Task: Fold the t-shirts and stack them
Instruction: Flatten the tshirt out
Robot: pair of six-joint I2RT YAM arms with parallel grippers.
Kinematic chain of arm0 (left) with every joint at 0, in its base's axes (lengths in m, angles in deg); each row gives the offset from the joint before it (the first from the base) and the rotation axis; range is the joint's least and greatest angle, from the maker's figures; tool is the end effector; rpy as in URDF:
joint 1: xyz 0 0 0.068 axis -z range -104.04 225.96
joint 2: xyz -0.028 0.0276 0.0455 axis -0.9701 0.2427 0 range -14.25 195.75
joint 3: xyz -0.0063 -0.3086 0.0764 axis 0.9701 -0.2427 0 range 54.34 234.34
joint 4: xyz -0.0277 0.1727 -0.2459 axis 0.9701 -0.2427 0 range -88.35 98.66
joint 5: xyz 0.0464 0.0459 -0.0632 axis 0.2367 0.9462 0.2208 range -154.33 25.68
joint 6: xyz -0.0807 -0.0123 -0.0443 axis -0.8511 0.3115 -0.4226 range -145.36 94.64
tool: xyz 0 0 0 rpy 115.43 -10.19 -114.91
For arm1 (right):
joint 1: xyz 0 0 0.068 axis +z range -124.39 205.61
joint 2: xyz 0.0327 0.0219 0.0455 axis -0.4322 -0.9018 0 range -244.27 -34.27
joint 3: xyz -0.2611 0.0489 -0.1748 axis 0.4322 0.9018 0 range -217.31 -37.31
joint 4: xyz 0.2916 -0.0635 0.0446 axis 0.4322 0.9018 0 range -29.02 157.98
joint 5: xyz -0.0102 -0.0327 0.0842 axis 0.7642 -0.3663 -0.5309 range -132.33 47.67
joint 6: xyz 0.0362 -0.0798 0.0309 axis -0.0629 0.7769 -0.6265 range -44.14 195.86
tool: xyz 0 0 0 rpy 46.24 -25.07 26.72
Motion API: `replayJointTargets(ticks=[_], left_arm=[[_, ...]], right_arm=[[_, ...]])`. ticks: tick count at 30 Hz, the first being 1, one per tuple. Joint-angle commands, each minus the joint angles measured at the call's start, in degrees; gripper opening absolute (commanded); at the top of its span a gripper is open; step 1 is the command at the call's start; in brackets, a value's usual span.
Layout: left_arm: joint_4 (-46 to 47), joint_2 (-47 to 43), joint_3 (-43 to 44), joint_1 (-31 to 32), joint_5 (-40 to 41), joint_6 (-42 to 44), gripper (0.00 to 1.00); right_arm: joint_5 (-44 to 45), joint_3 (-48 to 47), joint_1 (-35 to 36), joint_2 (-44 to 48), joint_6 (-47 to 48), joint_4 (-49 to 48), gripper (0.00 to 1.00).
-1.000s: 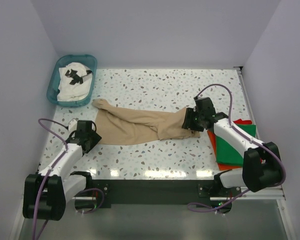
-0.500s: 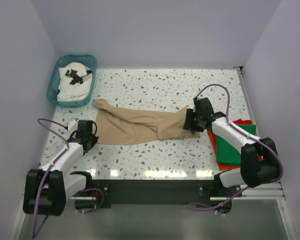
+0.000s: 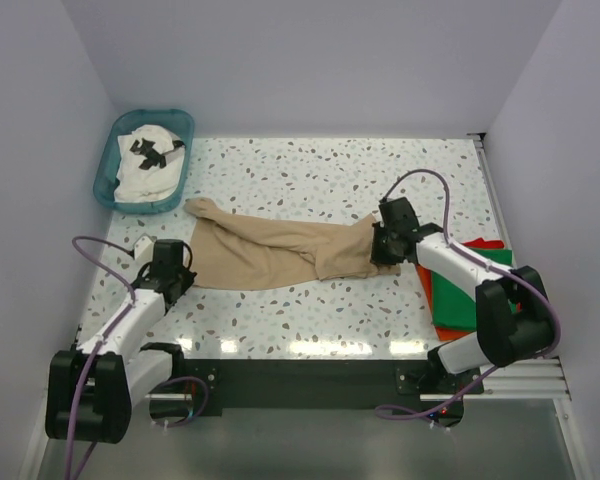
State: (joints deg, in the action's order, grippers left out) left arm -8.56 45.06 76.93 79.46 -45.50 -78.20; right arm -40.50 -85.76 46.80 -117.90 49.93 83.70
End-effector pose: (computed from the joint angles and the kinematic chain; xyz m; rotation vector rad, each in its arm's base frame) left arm 0.2192 0.0135 0.1328 -1.1374 2.1611 -0.0186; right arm 0.3170 0.1201 0.1719 0.1197 2.6009 0.2612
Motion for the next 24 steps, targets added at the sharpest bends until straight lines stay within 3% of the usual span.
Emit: replayJointTargets(ticks=[1,6,10,24], left_arm=[[0.0,-2.2,1.9,0.0,1.2,1.9,0.00],[-0.5,-3.6,2.6,0.0,1.4,2.5,0.00],[-0.7,-3.4,3.2,0.0,1.3,2.9,0.00],[-2.3,-4.6,4.1,-0.1,-0.3,4.1,0.00]], right_arm=[[-1.3,-3.2,0.4,2.5,-0.7,-0.1,0.01],[-5.5,-8.0,0.3,5.7,-1.8,2.8,0.00],[-6.0,-15.7,0.0,2.6,-2.5,4.3,0.00],[-6.6,-52.3,-8.2,-27.6,-7.0,3.3,0.00]])
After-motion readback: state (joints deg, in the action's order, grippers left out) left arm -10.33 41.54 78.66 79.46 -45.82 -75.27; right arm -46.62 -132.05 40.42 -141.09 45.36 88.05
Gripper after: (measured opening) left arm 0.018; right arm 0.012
